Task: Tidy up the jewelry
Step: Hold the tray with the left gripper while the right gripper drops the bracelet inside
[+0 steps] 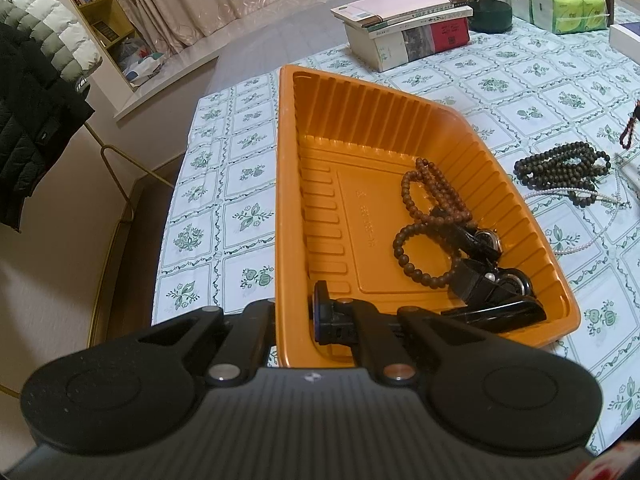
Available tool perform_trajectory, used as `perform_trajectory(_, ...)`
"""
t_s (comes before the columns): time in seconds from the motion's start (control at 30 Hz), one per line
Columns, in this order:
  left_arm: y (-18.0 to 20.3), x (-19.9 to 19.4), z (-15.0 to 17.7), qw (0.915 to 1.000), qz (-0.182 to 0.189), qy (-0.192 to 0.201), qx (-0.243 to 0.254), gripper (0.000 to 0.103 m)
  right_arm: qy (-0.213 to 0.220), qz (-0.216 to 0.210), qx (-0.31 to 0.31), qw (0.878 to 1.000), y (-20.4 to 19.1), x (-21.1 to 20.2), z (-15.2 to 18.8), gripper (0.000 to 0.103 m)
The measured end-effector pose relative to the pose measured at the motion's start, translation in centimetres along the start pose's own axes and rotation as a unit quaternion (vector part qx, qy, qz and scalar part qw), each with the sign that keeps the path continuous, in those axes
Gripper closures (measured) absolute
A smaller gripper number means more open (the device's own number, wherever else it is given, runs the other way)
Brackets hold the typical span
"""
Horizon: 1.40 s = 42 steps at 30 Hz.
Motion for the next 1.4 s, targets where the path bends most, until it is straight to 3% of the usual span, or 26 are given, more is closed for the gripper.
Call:
perform_trajectory(0.37,0.0,0.1,0.0,1.0,0.002,0.0,-0.002,0.1,0.024,-0.047,-0.027,0.998,-4.1,0.2,-3.5,0.084)
perform_trajectory(0.83,0.0,0.2,0.0,1.0,0.005,0.002,-0.003,0.1,0.044,-0.191,-0.067,0.978,-14.5,2.2,-7.9,0.084)
perform_trajectory(1.13,-0.1,0.4,0.1,0.9999,0.01,0.004,-0.007,0.1,0.031,-0.223,-0.109,0.968,-19.2,4.3,-8.5,0.084)
perform_trajectory(1.4,-0.2,0.4,0.2,0.9999,0.011,0.004,-0.008,0.1,0.016,-0.232,-0.116,0.966,-20.4,5.4,-7.7,0.084)
Point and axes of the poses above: each gripper's, at about its wrist camera, not at the fingertips, and x roughly the way its jaws point, y to its right, z to its underside, the point moved 5 cm from there along x, roughly the way its jaws point, and after that the axes turned 15 degrees about -z, right-handed, at the moved point
